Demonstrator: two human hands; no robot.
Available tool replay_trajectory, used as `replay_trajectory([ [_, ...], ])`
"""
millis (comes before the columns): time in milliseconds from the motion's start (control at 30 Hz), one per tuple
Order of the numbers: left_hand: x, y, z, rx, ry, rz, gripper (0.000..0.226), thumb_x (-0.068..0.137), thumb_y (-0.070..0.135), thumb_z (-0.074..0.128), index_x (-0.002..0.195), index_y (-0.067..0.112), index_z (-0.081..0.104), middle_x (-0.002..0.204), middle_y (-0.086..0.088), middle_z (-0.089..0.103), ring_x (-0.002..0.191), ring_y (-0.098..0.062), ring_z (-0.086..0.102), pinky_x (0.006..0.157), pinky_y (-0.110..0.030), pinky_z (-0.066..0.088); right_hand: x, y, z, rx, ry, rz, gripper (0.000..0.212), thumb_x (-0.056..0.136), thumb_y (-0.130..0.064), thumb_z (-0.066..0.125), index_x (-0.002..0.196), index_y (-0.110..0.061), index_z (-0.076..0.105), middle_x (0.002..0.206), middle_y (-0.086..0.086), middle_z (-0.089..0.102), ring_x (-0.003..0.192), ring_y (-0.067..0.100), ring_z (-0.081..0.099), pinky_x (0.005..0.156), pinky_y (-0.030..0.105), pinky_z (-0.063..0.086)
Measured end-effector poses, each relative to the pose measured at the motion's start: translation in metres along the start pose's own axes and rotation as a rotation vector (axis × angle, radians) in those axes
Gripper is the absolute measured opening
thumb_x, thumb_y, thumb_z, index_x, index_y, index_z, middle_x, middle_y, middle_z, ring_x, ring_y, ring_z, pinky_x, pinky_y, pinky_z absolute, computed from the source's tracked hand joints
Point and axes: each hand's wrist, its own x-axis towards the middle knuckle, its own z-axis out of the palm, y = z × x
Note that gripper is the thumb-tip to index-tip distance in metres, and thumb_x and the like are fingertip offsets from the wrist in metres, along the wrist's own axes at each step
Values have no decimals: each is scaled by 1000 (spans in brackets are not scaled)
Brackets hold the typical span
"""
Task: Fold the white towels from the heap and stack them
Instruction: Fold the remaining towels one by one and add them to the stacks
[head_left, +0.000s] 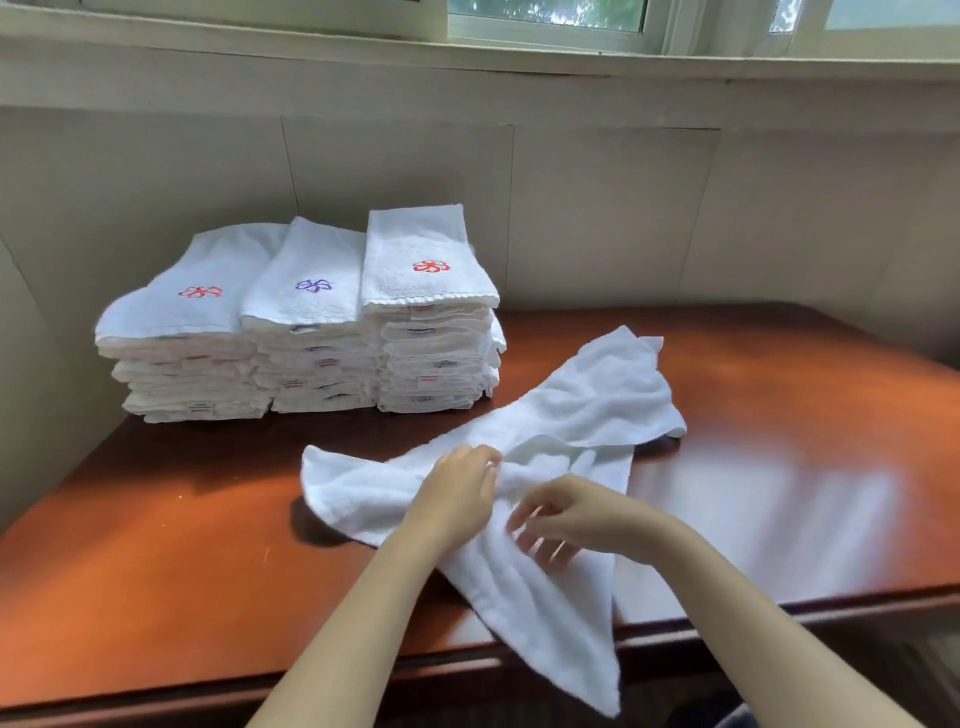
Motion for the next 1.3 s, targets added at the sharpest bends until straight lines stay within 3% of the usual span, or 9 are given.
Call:
replay_trajectory([
  [67, -4, 1, 1, 43, -34, -21, 40, 96, 19, 45, 136, 18, 43, 129, -6, 54, 121, -24, 47, 100, -34, 36, -3, -2, 1, 58, -92, -23, 20, 93, -9, 49, 92, -19, 66, 84, 0, 71, 70, 13, 69, 66, 23, 56],
  [167, -11, -2, 1, 240, -50, -73, 46, 90, 20, 48, 135, 20, 40, 129, -1, 51, 119, -25, 46, 98, -37, 35, -2, 3, -7, -51, 131, -54, 17, 93, -14, 50, 88, -18, 65, 81, 1, 71, 64, 14, 67, 62, 22, 53],
  [300, -14, -5, -11, 226, -142, -120, 24, 85, 19, 49, 109, 22, 53, 112, 3, 57, 107, -21, 50, 85, -31, 37, 7, 28, -25, -482, 485, 33, 24, 92, -18, 47, 113, -20, 59, 100, 2, 67, 90, 20, 62, 77, 30, 51],
  [467, -21, -15, -34, 214, -219, -137, 19, 81, 17, 53, 69, 31, 46, 80, 12, 49, 87, -16, 49, 72, -27, 33, 21, 47, -28, -524, 586, 91, 42, 89, -17, 43, 132, -19, 38, 106, 6, 59, 99, 27, 56, 71, 35, 47],
  [567, -24, -27, -57, 441, 96, -258, 21, 78, 9, 50, 78, 30, 48, 91, 5, 45, 96, -24, 48, 77, -31, 31, 25, 52, -28, -620, 612, 212, 42, 90, -17, 40, 131, -19, 35, 113, 10, 53, 106, 31, 54, 70, 33, 38],
  [700, -34, -50, -72, 302, 491, -450, 25, 73, -5, 50, 82, 18, 55, 96, -9, 50, 91, -28, 39, 77, -36, 32, 25, 49, -25, -607, 564, 229, 15, 90, -20, 40, 103, -16, 46, 92, 4, 53, 86, 28, 51, 65, 32, 37],
  [867, -40, -54, -58, 246, 369, -321, 54, 80, -8, 43, 129, 15, 49, 116, -9, 46, 104, -27, 40, 81, -36, 39, 26, 43, -21, -677, 539, 185, 10, 85, -8, 35, 89, -16, 38, 84, 0, 46, 75, 25, 44, 60, 29, 34],
  [1100, -41, -49, -33, 305, 94, -115, 46, 98, 24, 43, 143, 33, 34, 130, 8, 41, 100, -14, 53, 73, -30, 48, 31, 24, -11, -514, 597, 144, 14, 90, -9, 38, 78, -11, 46, 97, 12, 60, 82, 28, 51, 67, 31, 36],
  [1300, -33, -45, -37, 445, 172, -231, 18, 99, 29, 36, 104, 20, 51, 112, 2, 50, 86, -27, 59, 65, -30, 39, 18, -11, 5, -327, 721, -275, 7, 93, -10, 43, 91, -15, 47, 80, 3, 57, 82, 28, 53, 70, 37, 39],
])
